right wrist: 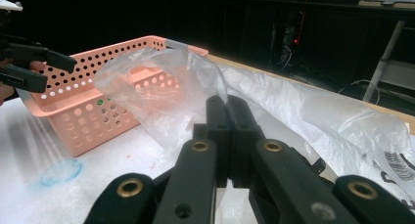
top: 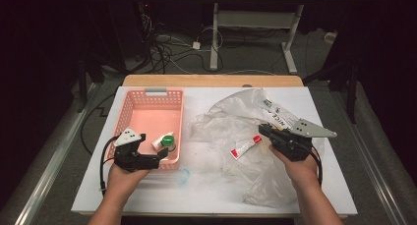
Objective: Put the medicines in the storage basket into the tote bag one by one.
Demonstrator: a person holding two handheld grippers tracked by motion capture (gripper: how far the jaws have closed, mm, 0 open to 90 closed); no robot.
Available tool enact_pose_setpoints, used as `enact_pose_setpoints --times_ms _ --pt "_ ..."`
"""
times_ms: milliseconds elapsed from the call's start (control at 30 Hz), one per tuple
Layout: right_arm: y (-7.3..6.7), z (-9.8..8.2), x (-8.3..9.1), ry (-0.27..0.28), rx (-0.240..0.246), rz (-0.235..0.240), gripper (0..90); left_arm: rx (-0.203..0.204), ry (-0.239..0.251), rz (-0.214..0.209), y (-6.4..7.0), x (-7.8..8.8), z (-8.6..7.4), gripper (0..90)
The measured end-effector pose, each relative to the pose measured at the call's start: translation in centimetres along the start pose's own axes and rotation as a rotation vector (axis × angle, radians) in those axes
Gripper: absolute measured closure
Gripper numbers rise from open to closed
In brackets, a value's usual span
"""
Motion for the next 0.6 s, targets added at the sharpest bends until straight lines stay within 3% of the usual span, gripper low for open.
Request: enact_pose_setpoints --times_ms 300,467,600 --pt "-0.1 0.1 0.0 0.001 0.002 0.001 90.0 -0.014 -0.013 -0.016 0.2 0.0 0.2 2.1" --pt "0.1 -0.2 -0.2 -0.007 -0.004 0.001 90.0 -0.016 -0.022 -0.040 0.4 0.1 1.4 8.0" --pt "-0.2 -0.1 -0.3 -0.009 0.002 0.005 90.0 -0.043 -0.055 -0.029 0.5 -0.6 2.6 10.3"
Point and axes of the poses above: each handheld gripper's, and its own axes: x roughly backward along the jaws, z roughly out of its top, y roughly to its right, the point moved 4 cm from there along -x, roughly forward along the jaws, and after that the axes turned 2 degrees about z, right-handed, at the moved point
